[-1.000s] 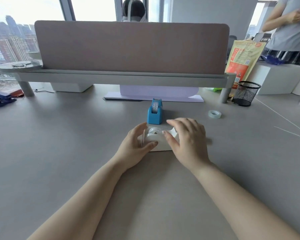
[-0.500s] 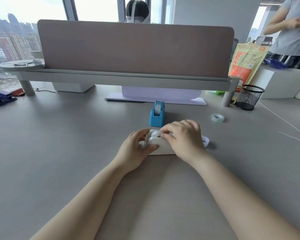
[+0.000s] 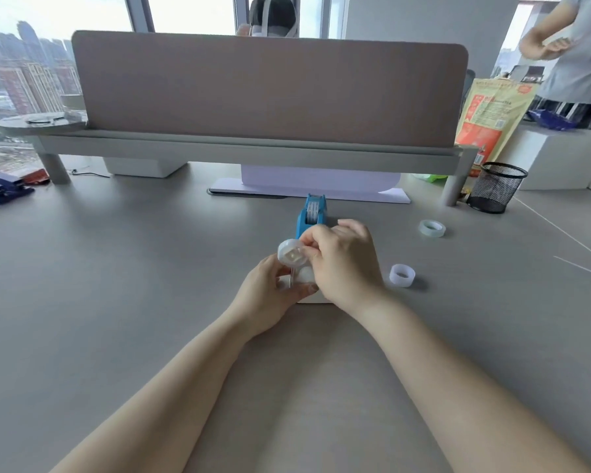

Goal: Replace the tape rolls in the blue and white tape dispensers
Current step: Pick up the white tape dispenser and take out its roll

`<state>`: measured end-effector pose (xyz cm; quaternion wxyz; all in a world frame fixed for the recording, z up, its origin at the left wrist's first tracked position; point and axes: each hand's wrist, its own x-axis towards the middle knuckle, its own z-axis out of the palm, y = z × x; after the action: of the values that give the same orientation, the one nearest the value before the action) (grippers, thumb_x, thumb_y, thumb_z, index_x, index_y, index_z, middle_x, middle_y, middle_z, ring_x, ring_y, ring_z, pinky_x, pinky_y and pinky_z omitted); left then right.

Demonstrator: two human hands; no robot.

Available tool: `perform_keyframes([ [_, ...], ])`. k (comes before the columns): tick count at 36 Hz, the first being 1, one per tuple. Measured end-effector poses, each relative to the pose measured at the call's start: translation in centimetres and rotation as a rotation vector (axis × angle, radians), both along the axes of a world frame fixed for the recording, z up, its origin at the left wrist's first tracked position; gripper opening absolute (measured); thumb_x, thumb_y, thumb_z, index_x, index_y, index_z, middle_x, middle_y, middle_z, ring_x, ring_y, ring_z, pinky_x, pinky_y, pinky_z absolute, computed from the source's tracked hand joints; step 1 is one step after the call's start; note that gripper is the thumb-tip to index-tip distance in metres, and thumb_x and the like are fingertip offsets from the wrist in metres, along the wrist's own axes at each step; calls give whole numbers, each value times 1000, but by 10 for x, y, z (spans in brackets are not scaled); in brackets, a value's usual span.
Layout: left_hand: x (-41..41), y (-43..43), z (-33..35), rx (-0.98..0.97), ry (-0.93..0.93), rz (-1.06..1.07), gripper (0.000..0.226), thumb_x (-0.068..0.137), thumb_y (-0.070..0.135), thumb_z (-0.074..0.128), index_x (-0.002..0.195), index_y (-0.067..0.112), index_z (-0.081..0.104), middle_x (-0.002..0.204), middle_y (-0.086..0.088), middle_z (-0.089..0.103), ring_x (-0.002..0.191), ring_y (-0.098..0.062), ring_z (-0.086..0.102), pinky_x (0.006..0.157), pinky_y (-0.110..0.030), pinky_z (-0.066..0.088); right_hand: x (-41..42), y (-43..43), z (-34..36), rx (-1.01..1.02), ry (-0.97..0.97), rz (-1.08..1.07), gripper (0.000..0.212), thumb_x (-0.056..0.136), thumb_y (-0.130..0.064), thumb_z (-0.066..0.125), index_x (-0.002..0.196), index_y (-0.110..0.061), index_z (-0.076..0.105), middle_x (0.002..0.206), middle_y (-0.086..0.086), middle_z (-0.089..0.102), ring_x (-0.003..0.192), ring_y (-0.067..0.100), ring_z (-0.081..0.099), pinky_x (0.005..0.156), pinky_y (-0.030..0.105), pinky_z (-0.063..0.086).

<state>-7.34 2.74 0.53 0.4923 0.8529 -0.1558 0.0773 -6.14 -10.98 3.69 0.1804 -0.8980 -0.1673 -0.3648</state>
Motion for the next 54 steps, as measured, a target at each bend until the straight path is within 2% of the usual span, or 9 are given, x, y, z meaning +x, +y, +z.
perform_keyframes([
  [6,-3,1,2,-48,8,-5,41,73,25,78,94,51,55,97,21,66,96,11,57,78,-3,42,2,-21,0,23,43,-54,20,80,-29,54,80,-15,68,71,2,72,69,28,65,94,27,25],
  [10,0,7,1,-107,46,-1,47,71,24,80,114,28,60,110,14,66,102,6,59,85,-9,46,-3,-28,-1,55,59,-43,24,81,-32,51,86,-15,68,77,1,74,75,28,65,97,28,25],
  [15,-5,-2,4,-179,64,30,56,71,29,79,123,25,56,121,14,60,112,0,55,96,-18,39,-10,-46,-4,109,39,-51,22,83,-30,53,87,-16,68,75,0,74,73,27,65,91,21,22],
  [22,-15,-7,14,-248,-39,64,32,78,31,72,109,32,63,111,13,66,101,2,60,91,-18,43,-21,-45,-6,214,8,3,20,84,-31,57,85,-16,70,71,-4,72,65,23,60,81,18,24],
  [27,-15,-13,18,-232,-141,59,24,82,25,70,106,25,68,102,3,69,82,-7,63,72,-20,50,-28,-35,-7,277,25,93,18,86,-30,58,86,-15,70,76,-6,73,65,20,58,78,34,42],
  [33,-17,-13,20,-367,-85,59,14,84,19,68,98,23,71,93,4,74,85,-13,68,80,-27,54,-30,-28,-6,355,59,199,27,87,-42,55,88,-20,70,76,-9,72,68,19,62,74,43,47],
  [40,-22,-13,26,-477,-44,8,14,85,13,67,98,13,71,90,0,74,76,-6,67,71,-19,50,-31,-29,-6,463,120,231,26,88,-44,55,96,-24,70,87,-12,73,77,18,65,76,43,49],
  [47,-26,-9,30,-547,50,-57,20,84,16,67,102,8,70,96,-6,75,84,-11,67,70,-20,52,-31,-35,-3,443,247,296,32,91,-17,56,122,-23,60,102,-6,72,93,16,65,88,38,50],
  [54,-28,-6,30,-568,116,-78,27,80,22,68,103,7,69,99,-10,74,84,-11,68,71,-20,53,-32,-34,-2,377,224,358,30,81,-41,60,108,-28,65,100,-11,72,88,16,64,84,43,49],
])
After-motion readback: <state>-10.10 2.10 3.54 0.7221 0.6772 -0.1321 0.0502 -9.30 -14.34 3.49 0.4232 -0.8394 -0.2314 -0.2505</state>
